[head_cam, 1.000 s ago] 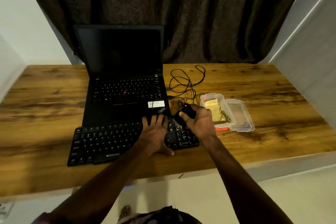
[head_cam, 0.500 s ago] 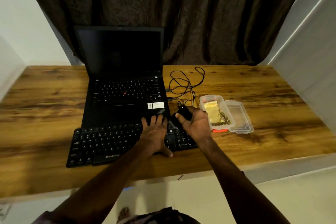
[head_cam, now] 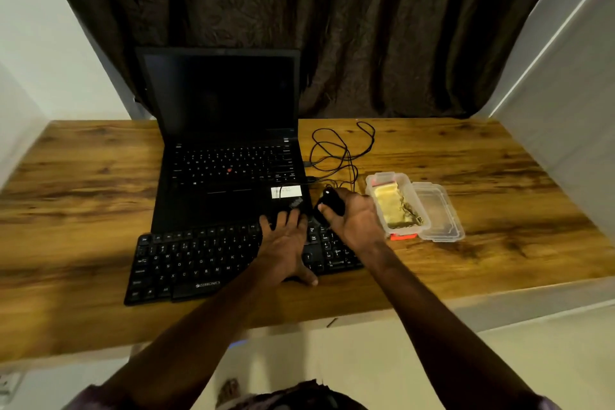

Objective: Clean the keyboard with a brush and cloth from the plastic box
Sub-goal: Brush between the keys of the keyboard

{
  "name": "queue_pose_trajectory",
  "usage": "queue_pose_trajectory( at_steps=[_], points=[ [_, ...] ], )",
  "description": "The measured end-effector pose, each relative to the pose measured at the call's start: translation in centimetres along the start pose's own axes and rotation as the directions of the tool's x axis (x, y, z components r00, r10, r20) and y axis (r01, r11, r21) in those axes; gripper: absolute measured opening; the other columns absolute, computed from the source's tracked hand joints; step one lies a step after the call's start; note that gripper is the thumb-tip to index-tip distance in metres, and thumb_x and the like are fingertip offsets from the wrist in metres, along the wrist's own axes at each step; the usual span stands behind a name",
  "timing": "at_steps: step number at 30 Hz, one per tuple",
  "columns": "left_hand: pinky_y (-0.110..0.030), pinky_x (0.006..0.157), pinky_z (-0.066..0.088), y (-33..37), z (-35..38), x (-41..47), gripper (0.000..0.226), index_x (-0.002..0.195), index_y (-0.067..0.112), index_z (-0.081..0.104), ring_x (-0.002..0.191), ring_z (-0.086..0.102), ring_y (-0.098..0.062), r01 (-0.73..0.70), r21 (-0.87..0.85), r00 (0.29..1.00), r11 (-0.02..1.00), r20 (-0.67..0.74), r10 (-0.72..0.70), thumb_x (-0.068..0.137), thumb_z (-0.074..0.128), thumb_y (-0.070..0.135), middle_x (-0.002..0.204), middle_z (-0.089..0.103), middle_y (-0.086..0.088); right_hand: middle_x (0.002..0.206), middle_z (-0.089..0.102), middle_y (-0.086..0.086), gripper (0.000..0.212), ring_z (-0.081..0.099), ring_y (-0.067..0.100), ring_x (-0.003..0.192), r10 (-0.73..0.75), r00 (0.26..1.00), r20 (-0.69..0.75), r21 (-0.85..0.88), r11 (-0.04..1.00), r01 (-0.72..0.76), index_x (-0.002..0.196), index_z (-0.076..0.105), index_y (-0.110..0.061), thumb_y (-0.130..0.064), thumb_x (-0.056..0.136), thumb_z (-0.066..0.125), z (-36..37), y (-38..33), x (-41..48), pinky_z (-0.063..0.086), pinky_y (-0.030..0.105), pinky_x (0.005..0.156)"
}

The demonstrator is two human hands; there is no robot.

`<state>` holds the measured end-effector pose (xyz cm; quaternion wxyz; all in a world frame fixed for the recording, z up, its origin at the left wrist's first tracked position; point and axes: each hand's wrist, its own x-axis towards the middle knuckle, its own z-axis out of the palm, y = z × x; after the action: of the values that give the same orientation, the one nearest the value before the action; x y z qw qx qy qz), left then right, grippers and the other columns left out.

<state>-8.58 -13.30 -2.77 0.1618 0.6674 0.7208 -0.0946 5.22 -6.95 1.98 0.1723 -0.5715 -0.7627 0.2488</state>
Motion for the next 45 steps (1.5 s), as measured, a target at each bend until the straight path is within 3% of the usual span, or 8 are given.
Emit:
queue_pose_trajectory(
  at_steps=[7,12,17,22,24,27,39,45],
  points=[
    [-0.066,0.114,0.007,-0.2,0.1,-0.2,0.143,0.157,0.013,0.009,0.144,0.014,-0.030,-0.010,-0.029,0.999,1.000,-0.030,0.010,0.049,0.081,0.074,0.160,0.012,-0.004,0.120,0.055,0.014,0.046,0.050,0.027,0.114,0.147,0.986,-0.078,-0.119,0.981,-0.156,0.129,0.056,-0.015,-0.048,0.097,0.056,-1.6,3.0,0.5,0.048,0.039,0.096],
    [-0.066,0.114,0.007,-0.1,0.1,-0.1,0.143,0.157,0.013,0.007,0.146,0.012,-0.031,-0.005,-0.012,1.000,1.000,-0.009,0.005,0.050,0.080,0.074,0.161,0.009,-0.007,0.103,0.069,0.004,0.044,0.066,0.023,0.095,0.073,0.996,-0.047,-0.071,0.995,-0.077,0.115,0.062,-0.026,-0.061,0.087,0.059,0.1,1.7,0.4,0.060,0.039,0.080],
    [-0.067,0.114,0.009,-0.2,0.2,-0.2,0.142,0.157,0.013,0.008,0.145,0.013,-0.031,-0.006,-0.015,1.000,1.000,-0.020,0.006,0.050,0.080,0.075,0.161,0.009,-0.006,0.103,0.074,0.001,0.035,0.071,0.017,0.094,0.077,0.996,-0.051,0.178,0.982,-0.066,0.117,0.070,-0.015,-0.035,0.088,0.074,-0.7,0.6,-0.3,0.062,0.036,0.080],
    [-0.067,0.113,0.007,-0.3,0.6,-0.1,0.144,0.157,0.013,0.007,0.145,0.012,-0.031,-0.004,-0.034,0.999,0.999,-0.036,0.003,0.049,0.080,0.076,0.161,0.009,-0.006,0.089,0.054,-0.006,0.036,0.055,0.015,0.095,0.147,0.981,-0.126,0.115,0.984,-0.133,0.117,0.065,-0.002,-0.029,0.094,0.068,-2.5,3.0,-0.7,0.053,0.032,0.086],
    [-0.067,0.113,0.007,-0.2,0.6,0.0,0.145,0.157,0.013,0.007,0.145,0.013,-0.030,-0.003,-0.029,0.999,1.000,-0.036,0.002,0.049,0.079,0.076,0.160,0.010,-0.005,0.093,0.049,-0.005,0.035,0.048,0.012,0.095,0.123,0.985,-0.120,0.011,0.992,-0.123,0.118,0.063,-0.007,-0.034,0.096,0.064,-2.6,2.8,-1.3,0.044,0.026,0.080],
    [-0.067,0.114,0.007,-0.1,0.5,0.0,0.144,0.157,0.013,0.007,0.145,0.013,-0.030,0.000,-0.032,0.999,0.999,-0.032,-0.001,0.050,0.080,0.075,0.160,0.010,-0.005,0.103,0.060,0.002,0.038,0.059,0.018,0.099,0.076,0.996,-0.053,-0.053,0.995,-0.079,0.116,0.061,-0.015,-0.047,0.095,0.061,-1.2,2.0,-1.6,0.055,0.033,0.083],
    [-0.067,0.114,0.008,-0.1,0.6,0.0,0.145,0.157,0.014,0.007,0.145,0.013,-0.029,0.009,-0.042,0.999,0.999,-0.035,-0.010,0.048,0.080,0.075,0.160,0.011,-0.004,0.104,0.069,0.008,0.035,0.064,0.018,0.093,0.130,0.983,-0.127,0.086,0.989,-0.120,0.114,0.068,-0.012,-0.039,0.091,0.070,-1.8,4.3,-1.3,0.053,0.025,0.073],
    [-0.067,0.114,0.008,-0.1,0.5,0.0,0.143,0.157,0.015,0.005,0.146,0.011,-0.029,0.011,-0.029,1.000,1.000,-0.020,-0.012,0.050,0.080,0.074,0.161,0.009,-0.004,0.113,0.065,0.000,0.047,0.062,0.018,0.106,0.026,1.000,-0.012,0.029,0.999,-0.026,0.125,0.060,-0.026,-0.058,0.090,0.061,0.2,2.1,-2.0,0.056,0.031,0.086]
  ],
)
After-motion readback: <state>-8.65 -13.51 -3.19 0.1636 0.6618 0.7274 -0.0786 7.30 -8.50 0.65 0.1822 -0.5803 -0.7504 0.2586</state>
